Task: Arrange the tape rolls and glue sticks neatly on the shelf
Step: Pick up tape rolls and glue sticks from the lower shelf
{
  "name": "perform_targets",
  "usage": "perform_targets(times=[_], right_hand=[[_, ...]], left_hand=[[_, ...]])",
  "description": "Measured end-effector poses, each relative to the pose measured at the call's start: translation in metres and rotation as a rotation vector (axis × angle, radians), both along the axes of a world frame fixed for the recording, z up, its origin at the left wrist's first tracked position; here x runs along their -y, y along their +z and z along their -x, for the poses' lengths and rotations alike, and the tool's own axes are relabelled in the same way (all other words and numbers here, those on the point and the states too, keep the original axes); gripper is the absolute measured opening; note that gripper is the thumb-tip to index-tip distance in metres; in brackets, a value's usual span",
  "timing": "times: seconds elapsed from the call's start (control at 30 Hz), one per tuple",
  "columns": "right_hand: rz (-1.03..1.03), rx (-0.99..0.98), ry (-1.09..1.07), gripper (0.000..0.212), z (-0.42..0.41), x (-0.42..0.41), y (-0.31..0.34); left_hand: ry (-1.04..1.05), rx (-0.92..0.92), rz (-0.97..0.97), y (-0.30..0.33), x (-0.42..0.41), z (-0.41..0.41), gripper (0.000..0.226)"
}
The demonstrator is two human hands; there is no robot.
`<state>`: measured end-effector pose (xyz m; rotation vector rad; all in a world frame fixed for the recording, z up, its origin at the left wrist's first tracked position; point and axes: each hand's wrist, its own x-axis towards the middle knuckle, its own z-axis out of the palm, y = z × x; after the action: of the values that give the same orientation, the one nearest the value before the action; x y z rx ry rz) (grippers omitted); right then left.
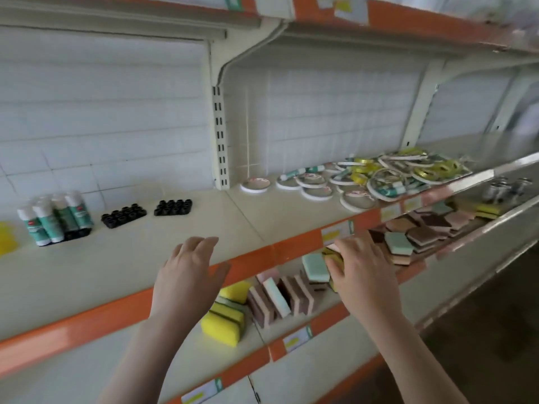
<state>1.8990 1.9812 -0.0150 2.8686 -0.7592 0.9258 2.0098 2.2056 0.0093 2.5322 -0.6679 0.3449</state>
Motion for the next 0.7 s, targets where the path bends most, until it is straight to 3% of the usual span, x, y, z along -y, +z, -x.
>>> perform_targets(times=[0.33,0.7], right_hand=[[-0.087,-0.007,-0.052,0.028,-0.024,0.137,-0.009],[0.011,0.142,-0.082,0.023,-0.074,0.261,-0.003]], left_hand=[[-0.095,0.034,-0.028,-0.003,0.152,-0.039,0.051],[-0.153,0.062,0.006,-0.001,0.267,-0.091,0.048]])
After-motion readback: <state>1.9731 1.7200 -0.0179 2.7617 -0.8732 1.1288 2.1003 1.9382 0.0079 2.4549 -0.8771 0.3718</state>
